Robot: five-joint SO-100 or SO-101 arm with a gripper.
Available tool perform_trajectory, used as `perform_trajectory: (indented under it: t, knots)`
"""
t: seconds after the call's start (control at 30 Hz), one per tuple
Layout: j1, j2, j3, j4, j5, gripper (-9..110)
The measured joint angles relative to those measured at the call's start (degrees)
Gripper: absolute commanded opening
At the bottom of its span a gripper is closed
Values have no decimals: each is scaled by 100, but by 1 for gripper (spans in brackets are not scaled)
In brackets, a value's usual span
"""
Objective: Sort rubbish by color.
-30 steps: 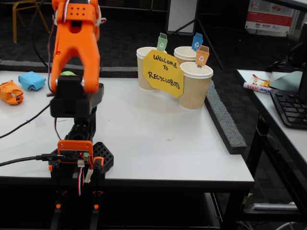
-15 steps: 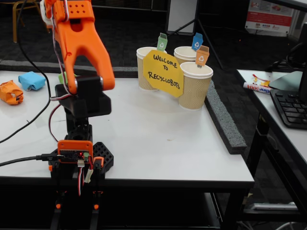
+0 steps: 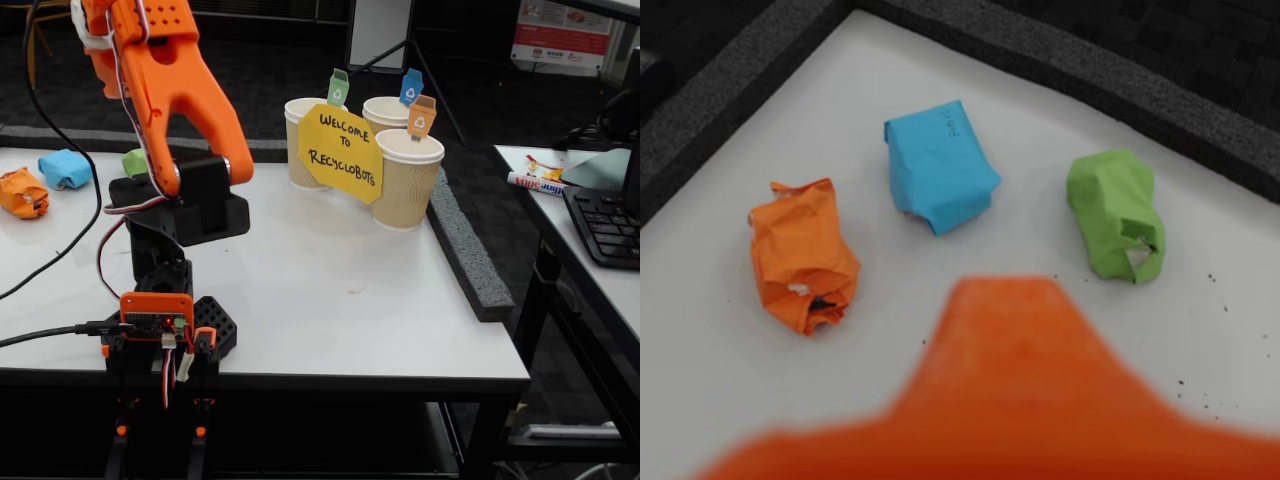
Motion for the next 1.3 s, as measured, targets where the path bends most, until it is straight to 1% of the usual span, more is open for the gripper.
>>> perform_trajectory:
  t: [0.27, 0.43, 0.63, 0.8, 0.97, 1.1, 1.3]
  knots:
    - [220, 0, 0, -53, 0, 5]
    - [668, -220, 0, -369, 0, 5]
    - [1556, -1336, 0, -1257, 0, 6]
    - [1942, -2575, 0, -1907, 0, 6]
    - [2013, -3841, 0, -2382, 0, 7]
    - [2021, -4843, -18, -2637, 0, 10]
    - [1890, -6231, -756, -2698, 0, 12]
